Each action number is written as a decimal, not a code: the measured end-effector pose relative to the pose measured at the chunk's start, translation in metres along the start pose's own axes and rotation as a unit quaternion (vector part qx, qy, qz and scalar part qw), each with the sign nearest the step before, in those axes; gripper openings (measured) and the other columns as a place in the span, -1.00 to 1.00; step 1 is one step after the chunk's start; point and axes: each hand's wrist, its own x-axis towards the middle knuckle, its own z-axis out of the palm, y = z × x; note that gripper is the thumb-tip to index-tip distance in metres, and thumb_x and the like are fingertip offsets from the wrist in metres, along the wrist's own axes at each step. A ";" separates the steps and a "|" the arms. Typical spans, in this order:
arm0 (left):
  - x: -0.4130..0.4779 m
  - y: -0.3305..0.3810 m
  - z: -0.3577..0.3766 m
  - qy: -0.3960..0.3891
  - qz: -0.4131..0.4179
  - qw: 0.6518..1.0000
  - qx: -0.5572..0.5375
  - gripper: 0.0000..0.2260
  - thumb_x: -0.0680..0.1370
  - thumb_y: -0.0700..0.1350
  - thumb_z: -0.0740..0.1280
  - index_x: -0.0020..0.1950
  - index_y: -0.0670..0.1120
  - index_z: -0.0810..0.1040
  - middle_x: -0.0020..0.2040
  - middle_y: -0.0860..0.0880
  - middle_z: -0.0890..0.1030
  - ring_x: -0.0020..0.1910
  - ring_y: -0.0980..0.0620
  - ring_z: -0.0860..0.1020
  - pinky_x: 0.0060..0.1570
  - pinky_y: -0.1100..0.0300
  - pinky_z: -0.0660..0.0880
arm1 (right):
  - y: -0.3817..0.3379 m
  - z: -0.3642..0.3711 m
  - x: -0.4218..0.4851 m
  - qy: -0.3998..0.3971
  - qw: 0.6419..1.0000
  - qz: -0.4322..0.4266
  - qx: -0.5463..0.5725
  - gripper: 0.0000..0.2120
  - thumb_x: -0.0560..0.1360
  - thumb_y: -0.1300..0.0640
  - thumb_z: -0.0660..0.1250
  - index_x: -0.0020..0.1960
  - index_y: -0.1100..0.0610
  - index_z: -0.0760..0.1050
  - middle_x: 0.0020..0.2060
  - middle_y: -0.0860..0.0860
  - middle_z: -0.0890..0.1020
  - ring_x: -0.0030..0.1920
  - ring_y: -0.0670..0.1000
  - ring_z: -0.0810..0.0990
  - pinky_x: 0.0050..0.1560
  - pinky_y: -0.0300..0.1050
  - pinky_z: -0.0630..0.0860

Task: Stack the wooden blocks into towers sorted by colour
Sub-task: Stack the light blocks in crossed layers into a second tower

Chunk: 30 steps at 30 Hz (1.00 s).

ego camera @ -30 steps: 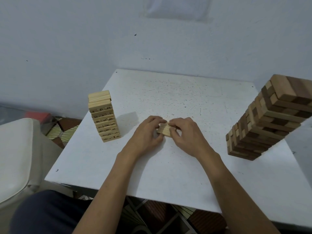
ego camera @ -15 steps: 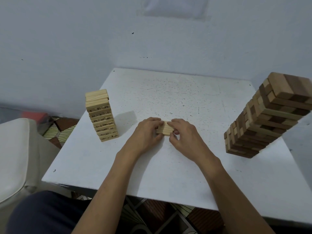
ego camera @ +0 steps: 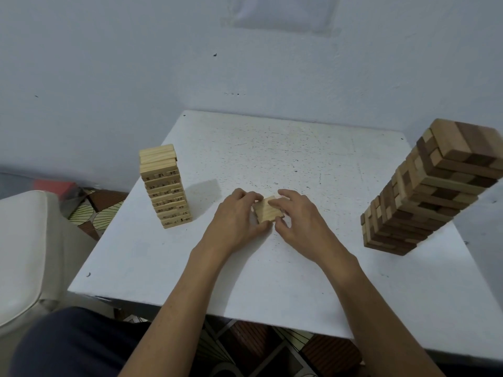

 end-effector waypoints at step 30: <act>-0.011 -0.005 -0.023 -0.114 0.067 0.988 -0.082 -0.43 0.41 0.01 0.53 0.39 0.08 0.47 0.10 0.13 0.58 -0.09 0.21 0.54 -0.02 0.32 0.48 | -0.001 -0.018 -0.020 -0.072 0.996 -0.033 0.041 -0.64 0.46 0.08 0.44 0.24 -0.06 0.50 0.12 -0.24 0.54 0.12 -0.16 0.44 0.13 -0.15 0.49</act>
